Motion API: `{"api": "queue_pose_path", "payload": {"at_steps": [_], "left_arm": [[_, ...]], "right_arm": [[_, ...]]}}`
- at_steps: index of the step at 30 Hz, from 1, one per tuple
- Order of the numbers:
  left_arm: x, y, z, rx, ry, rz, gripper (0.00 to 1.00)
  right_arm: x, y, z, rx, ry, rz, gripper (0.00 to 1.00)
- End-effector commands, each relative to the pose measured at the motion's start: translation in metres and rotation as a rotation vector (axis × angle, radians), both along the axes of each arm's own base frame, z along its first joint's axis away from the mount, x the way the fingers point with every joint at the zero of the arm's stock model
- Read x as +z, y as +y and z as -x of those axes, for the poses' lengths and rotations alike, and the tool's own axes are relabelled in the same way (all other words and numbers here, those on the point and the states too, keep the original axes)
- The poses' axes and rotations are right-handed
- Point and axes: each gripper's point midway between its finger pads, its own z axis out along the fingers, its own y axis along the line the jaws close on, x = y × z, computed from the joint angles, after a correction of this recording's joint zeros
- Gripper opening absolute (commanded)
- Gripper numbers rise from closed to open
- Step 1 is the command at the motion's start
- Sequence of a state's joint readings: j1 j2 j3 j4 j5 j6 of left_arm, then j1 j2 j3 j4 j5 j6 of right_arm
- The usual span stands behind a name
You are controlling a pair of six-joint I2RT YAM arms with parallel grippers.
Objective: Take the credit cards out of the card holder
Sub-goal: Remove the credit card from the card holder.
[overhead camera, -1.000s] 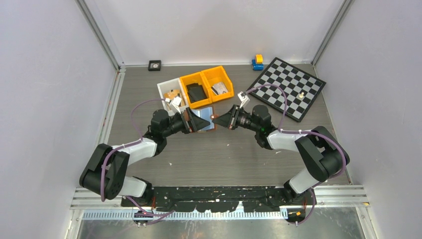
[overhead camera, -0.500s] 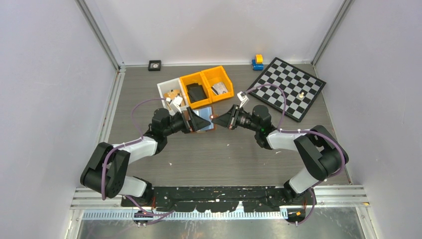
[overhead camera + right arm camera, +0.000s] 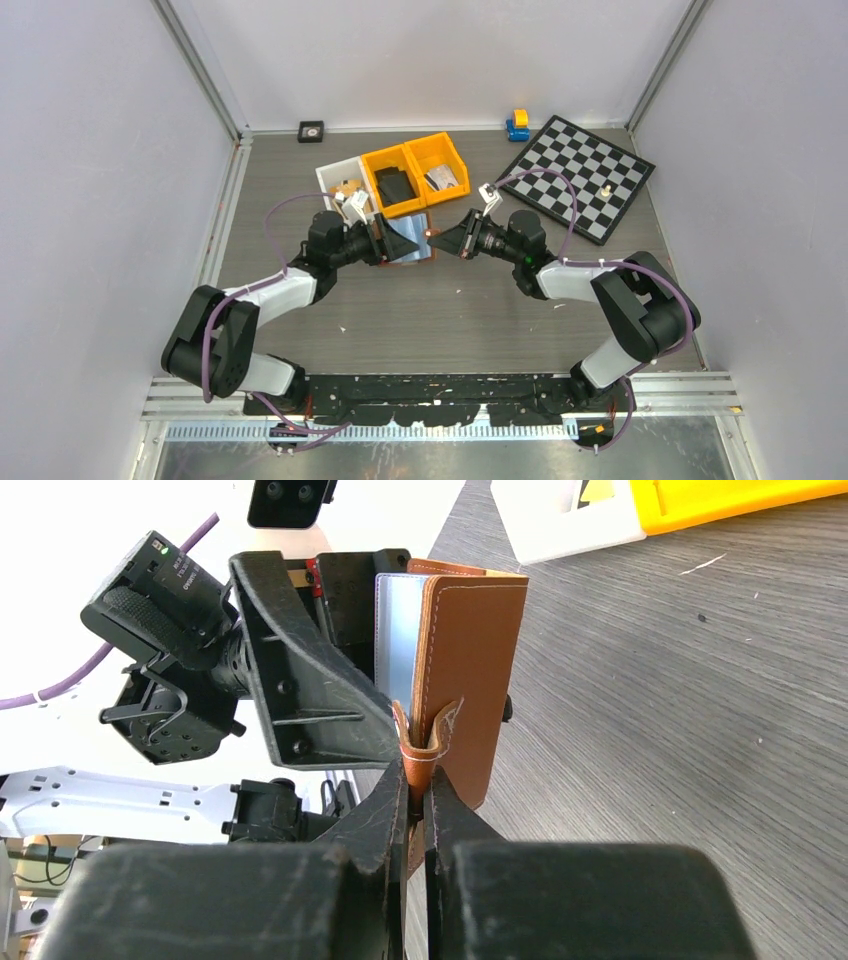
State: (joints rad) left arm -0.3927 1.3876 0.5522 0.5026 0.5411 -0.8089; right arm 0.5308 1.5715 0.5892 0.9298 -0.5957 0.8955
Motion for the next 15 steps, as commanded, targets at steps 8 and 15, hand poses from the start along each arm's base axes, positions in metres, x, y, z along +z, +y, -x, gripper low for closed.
{"api": "queue_pose_path", "payload": {"at_steps": [8, 15], "left_arm": [[0.011, 0.006, -0.006, 0.018, -0.037, -0.032, 0.3], [0.025, 0.006, -0.002, 0.01, -0.092, -0.001, 0.28]], "right_arm": [[0.031, 0.003, -0.005, -0.007, -0.092, -0.034, 0.1], [0.012, 0.001, -0.013, -0.042, -0.054, 0.038, 0.4]]}}
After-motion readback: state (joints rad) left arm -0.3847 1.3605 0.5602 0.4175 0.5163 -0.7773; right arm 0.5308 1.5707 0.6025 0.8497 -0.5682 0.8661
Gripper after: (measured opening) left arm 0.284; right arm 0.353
